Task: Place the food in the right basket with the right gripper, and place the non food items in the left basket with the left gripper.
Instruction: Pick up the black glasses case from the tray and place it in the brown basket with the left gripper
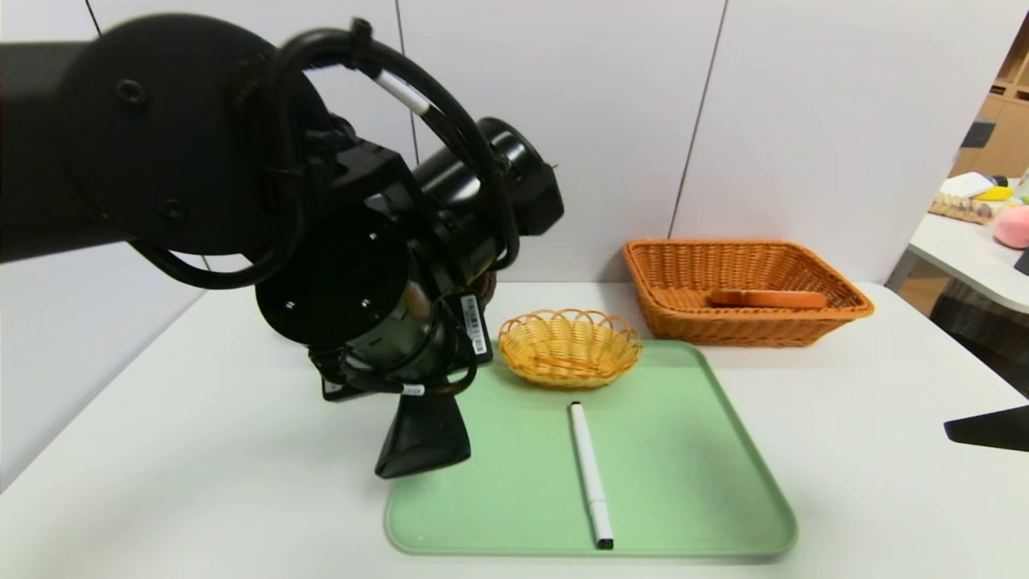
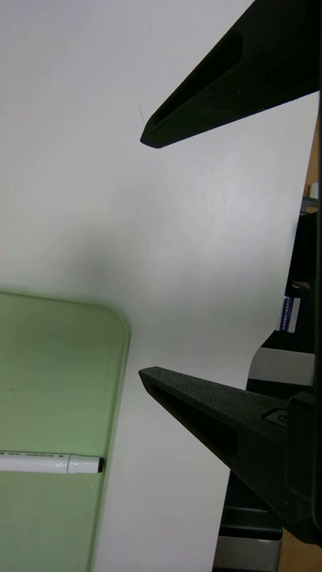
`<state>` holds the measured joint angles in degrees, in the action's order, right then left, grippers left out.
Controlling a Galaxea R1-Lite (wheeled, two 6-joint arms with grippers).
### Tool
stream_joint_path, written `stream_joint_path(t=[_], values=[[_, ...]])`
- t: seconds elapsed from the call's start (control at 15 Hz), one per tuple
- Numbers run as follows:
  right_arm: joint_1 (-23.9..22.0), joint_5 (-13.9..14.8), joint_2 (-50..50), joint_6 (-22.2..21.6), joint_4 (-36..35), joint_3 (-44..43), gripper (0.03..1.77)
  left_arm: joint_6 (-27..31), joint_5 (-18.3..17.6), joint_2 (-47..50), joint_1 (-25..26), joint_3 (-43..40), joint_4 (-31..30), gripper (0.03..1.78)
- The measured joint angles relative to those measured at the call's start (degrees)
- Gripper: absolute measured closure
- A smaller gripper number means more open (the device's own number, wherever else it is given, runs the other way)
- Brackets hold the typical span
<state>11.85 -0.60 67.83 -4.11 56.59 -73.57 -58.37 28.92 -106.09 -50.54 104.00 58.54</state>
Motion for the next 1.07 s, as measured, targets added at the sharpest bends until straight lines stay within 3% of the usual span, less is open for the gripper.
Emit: stream_joint_path(t=[0.13, 0.27, 0.53, 0.8, 0.93, 1.07], values=[[0.0, 0.0, -0.2, 0.0, 0.0, 0.5, 0.1, 4.9, 4.0, 1.3, 1.9, 0.2, -4.5, 1.36], [0.0, -0.1, -0.6, 0.0, 0.0, 0.9, 0.1, 12.1, 5.3, 2.0, 5.1, 0.8, -10.9, 1.36], [0.0, -0.2, -0.9, 0.2, 0.0, 1.3, 0.1, 32.5, 4.6, 1.3, 13.1, 2.2, -27.5, 1.36], [0.0, -0.2, -1.4, 0.0, 0.0, 1.7, 0.1, 52.0, 0.9, -2.8, 20.5, 0.2, -50.7, 1.36], [-0.1, -0.3, -1.6, 0.0, -0.1, 1.9, 0.1, 55.7, -1.4, -5.1, 22.9, -1.2, -58.6, 1.36], [-0.1, -0.5, -1.5, 0.0, 0.0, 2.0, 0.1, 55.5, -1.7, -7.5, 24.6, -2.2, -62.8, 1.36]])
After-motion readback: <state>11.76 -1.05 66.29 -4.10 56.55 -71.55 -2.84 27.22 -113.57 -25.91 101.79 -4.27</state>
